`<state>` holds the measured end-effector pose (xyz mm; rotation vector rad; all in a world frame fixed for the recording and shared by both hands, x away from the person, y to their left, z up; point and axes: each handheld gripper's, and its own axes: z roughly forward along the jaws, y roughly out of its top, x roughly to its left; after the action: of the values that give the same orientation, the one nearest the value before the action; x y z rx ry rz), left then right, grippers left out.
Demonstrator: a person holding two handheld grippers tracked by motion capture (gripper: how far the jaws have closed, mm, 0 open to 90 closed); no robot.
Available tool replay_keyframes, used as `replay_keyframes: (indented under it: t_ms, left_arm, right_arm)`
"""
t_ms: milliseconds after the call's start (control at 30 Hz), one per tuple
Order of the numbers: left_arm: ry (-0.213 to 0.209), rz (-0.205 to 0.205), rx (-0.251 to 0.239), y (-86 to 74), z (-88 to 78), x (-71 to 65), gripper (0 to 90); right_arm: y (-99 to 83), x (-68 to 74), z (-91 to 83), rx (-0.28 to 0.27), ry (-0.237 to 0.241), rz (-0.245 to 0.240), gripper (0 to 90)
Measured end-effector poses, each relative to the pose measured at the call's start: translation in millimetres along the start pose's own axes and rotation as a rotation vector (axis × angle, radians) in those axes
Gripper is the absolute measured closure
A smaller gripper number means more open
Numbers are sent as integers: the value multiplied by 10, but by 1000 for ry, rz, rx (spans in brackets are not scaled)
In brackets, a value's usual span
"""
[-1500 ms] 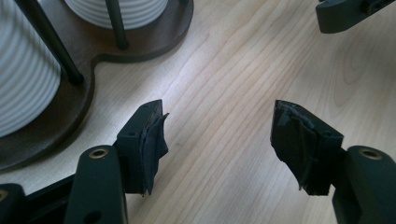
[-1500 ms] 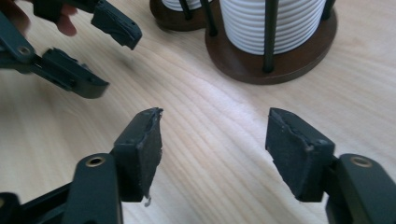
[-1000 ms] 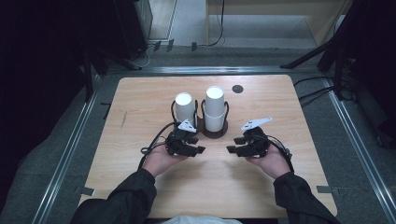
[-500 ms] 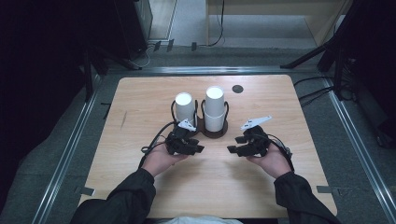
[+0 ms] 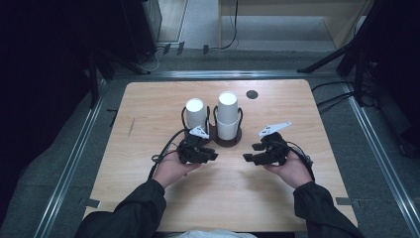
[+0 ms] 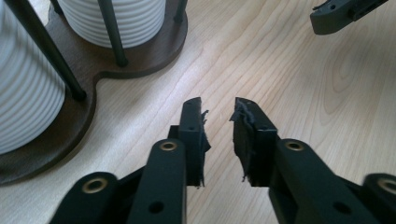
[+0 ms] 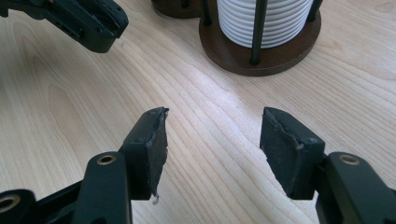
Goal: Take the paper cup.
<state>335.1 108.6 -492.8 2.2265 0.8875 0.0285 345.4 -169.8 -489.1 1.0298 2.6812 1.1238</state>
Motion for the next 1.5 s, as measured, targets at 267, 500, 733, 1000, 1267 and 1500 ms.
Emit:
replay_keyframes:
  t_ms: [267, 500, 733, 1000, 1267, 1500]
  left_arm:
    - [24, -5, -42, 164, -9, -11, 821]
    - [56, -61, -91, 330, -5, -1, 847]
    - [89, -95, -111, 464, 37, -14, 871]
    - [122, -120, -119, 591, 119, -37, 875]
    - [141, -136, -146, 628, 144, -11, 873]
    - [135, -147, -148, 640, 150, 13, 862]
  right_arm:
    - [94, -38, -57, -3, -3, -28, 396]
    - [257, -100, -169, -10, -3, -48, 368]
    - [411, -160, -241, -1, 2, -53, 360]
    - [564, -243, -391, -27, 4, -53, 337]
    - [739, -300, -467, -61, -3, -46, 308]
    - [911, -266, -429, -45, -4, -73, 321]
